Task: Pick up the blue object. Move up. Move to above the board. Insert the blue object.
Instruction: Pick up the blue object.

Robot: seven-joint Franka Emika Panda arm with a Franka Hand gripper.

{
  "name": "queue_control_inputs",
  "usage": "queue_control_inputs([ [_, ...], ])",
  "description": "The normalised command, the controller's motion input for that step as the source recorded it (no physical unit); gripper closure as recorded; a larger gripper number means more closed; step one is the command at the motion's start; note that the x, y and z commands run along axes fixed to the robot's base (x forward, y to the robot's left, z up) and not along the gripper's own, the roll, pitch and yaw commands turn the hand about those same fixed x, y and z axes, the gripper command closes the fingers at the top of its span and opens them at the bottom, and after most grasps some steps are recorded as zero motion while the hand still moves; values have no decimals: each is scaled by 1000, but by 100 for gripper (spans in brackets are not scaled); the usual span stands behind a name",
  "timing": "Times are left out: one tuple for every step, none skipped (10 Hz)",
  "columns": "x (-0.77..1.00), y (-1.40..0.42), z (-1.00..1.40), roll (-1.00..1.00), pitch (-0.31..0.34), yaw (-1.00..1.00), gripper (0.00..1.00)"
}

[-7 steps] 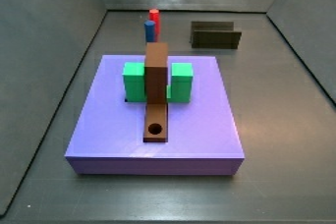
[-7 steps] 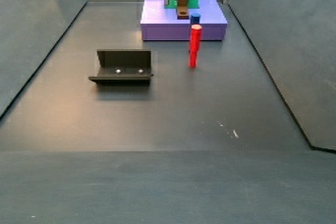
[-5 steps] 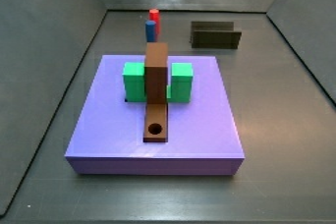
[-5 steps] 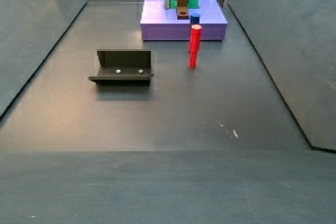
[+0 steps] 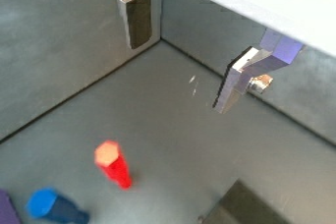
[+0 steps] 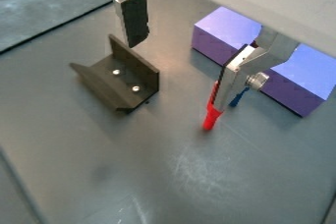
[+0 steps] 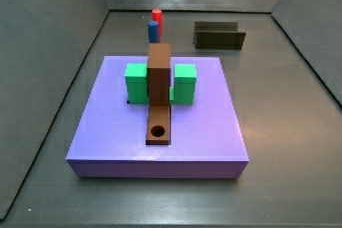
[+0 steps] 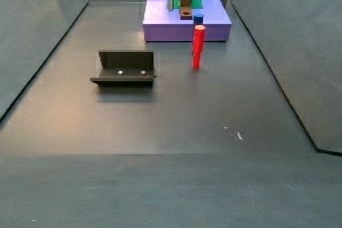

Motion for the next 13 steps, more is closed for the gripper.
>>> queue_control_inputs([
  [0, -811, -49, 191, -3, 120, 0],
  [-169, -871, -37, 229, -77, 89, 0],
  [0, -846, 0, 153, -29, 0, 0],
  [31, -749, 9, 47, -30, -114, 0],
  [0, -637, -63, 0, -174, -174, 0],
  [69, -380, -194, -74, -179, -183, 0],
  [29, -271, -254, -91, -190, -151, 0],
  [46, -137, -320, -103, -149, -123, 0],
  [0, -151, -163, -47, -163, -51, 0],
  [49, -257, -149, 11, -77, 0, 0],
  [0, -206, -131, 0, -63, 49, 0],
  [0, -46, -51, -13, 0, 0, 0],
  [3, -6, -134, -87, -3, 0, 0],
])
